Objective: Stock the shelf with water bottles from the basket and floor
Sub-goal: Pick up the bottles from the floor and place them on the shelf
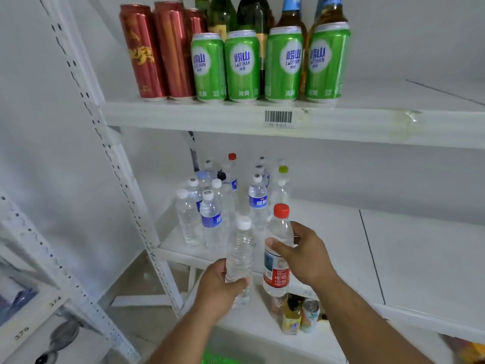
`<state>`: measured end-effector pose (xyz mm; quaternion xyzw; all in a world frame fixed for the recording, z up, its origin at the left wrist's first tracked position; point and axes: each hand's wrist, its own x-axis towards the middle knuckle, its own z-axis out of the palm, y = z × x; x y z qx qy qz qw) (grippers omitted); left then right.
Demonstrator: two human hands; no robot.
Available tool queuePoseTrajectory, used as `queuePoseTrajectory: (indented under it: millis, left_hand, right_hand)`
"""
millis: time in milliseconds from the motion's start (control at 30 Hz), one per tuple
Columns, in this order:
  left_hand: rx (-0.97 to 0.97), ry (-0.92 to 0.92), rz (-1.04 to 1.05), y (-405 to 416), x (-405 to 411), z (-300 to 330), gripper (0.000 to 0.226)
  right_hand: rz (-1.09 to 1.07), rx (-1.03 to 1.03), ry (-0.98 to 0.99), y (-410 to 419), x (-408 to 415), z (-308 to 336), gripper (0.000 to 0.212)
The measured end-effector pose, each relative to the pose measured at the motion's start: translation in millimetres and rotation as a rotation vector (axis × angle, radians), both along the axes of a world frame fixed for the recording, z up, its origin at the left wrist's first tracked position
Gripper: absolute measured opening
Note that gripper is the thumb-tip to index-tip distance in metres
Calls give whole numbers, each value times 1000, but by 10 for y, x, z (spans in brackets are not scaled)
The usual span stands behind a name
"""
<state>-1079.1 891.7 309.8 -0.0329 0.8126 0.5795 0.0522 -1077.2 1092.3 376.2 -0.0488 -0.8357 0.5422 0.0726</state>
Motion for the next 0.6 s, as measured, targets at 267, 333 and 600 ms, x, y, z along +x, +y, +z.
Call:
queuePoseTrajectory:
  millis: [267, 333, 600]
  left_hand:
    - [-19, -42, -103, -276, -643, -144, 37]
    - [-23, -49, -124, -246, -797, -164, 41]
    - [-49, -60, -127, 70, -1356, -273, 42]
  right_hand:
    - [-218, 18, -15, -298, -301, -69, 22]
    - [-252, 27, -34, -294, -406, -101, 26]
    - [-320, 10, -74, -131, -903, -283, 39]
